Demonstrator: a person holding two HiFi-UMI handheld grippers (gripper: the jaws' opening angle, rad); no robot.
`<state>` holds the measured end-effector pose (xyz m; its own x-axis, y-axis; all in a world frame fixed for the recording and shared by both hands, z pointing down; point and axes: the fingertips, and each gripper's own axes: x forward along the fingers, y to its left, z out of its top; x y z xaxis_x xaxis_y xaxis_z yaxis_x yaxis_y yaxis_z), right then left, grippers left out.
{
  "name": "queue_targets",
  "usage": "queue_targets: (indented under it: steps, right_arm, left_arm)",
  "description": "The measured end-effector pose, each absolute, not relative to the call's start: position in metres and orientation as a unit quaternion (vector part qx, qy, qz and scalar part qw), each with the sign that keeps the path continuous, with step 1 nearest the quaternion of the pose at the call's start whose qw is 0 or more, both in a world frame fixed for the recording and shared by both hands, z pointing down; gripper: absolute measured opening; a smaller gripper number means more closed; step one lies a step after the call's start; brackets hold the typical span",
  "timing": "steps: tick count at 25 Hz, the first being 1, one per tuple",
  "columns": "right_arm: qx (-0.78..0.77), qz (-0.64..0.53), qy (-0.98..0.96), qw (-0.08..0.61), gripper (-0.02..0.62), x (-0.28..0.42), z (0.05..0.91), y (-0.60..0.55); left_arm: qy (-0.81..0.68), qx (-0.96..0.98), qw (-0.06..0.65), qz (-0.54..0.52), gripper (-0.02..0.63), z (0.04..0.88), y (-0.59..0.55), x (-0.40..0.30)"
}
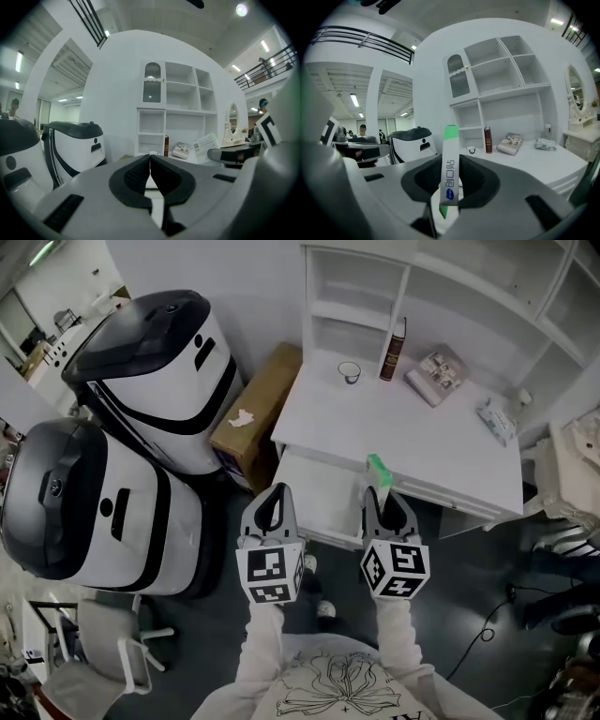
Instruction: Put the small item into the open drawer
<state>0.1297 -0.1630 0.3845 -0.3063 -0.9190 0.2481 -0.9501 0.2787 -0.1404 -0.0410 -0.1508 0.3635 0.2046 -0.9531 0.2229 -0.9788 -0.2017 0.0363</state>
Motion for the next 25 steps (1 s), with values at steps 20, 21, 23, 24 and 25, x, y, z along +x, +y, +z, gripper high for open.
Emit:
queue_targets:
  steps: [20, 21, 23, 24, 25]
  right_arm:
    - [0.563, 0.211, -0.785, 0.151, 0.089, 0.084, 0.493, -0.276]
    - [0.56, 0.216, -0.784, 0.157, 0.089, 0.081, 0.501, -0.279]
    - [0.554, 0.225, -0.784, 0.169, 0.089, 0.075, 0.515, -0.283]
    - [0.551, 0.229, -0.783, 0.175, 0.089, 0.073, 0.523, -0.285]
    - [0.548, 0.234, -0.783, 0.181, 0.089, 0.07, 0.531, -0.286]
  left_arm:
    - [-0.582, 0.787, 0.152, 0.138, 0.006, 0.451, -0.286, -0.067]
    - [-0.58, 0.787, 0.156, 0.14, 0.006, 0.457, -0.29, -0.068]
    - [-0.576, 0.788, 0.164, 0.145, 0.006, 0.467, -0.297, -0.071]
    - [-0.574, 0.788, 0.168, 0.148, 0.006, 0.473, -0.301, -0.073]
    - [-0.572, 0.787, 0.172, 0.151, 0.006, 0.478, -0.303, -0.074]
